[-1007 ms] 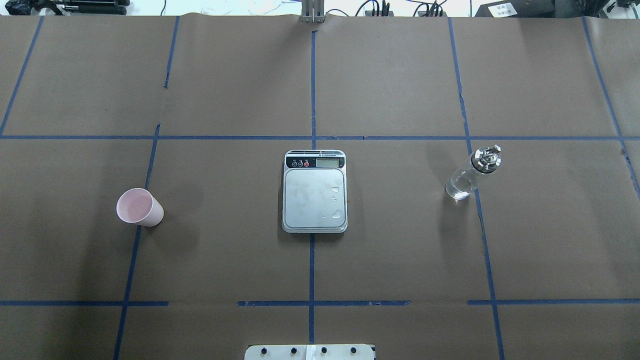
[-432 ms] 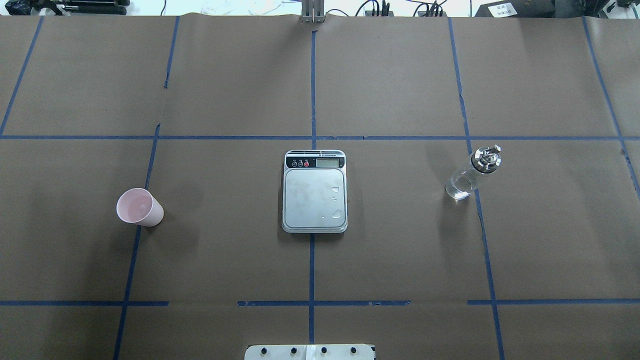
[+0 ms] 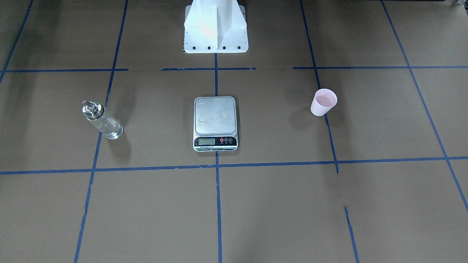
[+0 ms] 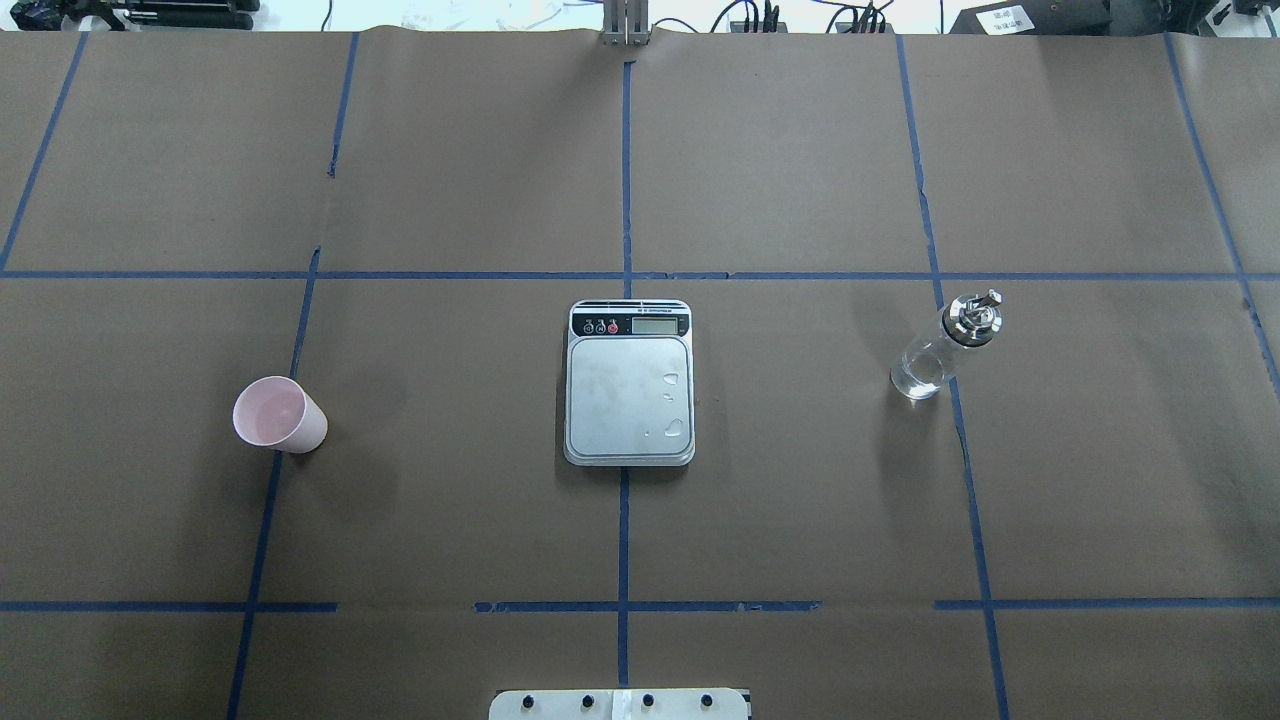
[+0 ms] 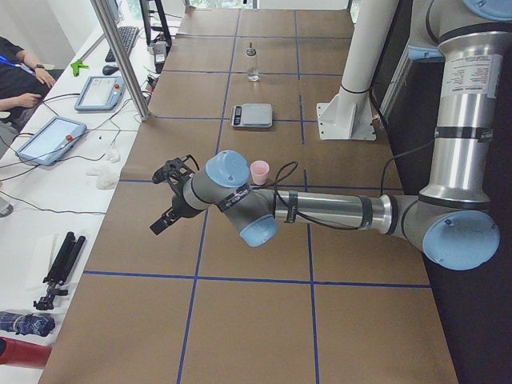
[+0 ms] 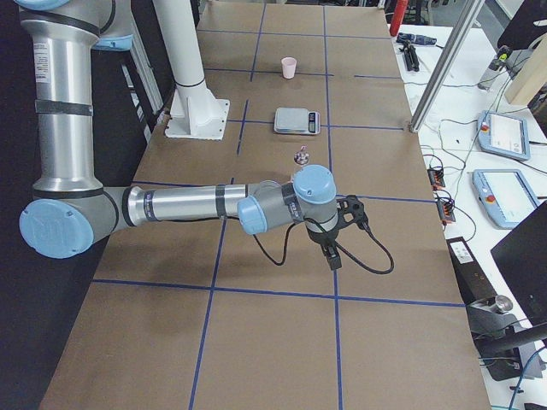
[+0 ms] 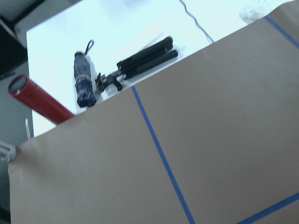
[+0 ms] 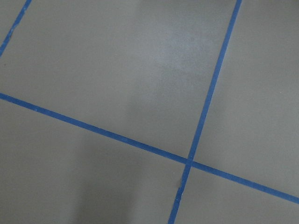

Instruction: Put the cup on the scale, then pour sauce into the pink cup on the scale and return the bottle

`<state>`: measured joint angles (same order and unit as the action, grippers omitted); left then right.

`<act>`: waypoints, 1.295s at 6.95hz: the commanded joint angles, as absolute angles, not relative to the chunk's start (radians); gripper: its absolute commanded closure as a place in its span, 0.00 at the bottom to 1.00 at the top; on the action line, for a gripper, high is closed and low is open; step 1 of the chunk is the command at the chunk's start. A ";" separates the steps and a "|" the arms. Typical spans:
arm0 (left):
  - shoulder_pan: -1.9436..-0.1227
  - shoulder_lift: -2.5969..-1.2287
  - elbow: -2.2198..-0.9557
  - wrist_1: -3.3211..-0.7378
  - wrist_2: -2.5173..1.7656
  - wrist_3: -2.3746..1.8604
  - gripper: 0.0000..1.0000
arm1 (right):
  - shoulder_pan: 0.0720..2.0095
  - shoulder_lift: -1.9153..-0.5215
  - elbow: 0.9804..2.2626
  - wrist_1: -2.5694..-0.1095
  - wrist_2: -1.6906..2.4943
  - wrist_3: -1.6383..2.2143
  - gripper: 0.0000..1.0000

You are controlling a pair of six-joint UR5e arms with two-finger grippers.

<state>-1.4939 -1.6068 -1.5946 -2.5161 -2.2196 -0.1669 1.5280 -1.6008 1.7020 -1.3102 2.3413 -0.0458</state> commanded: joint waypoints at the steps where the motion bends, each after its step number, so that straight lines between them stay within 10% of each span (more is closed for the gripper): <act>1: -1.284 -1.602 -1.601 -2.634 -2.264 -0.353 0.00 | 1.525 -1.601 1.700 -1.308 2.356 -0.046 0.00; 9: -0.709 -1.491 -1.976 -2.194 -1.873 -1.032 0.06 | 1.525 -1.615 1.701 -1.307 2.364 -0.048 0.00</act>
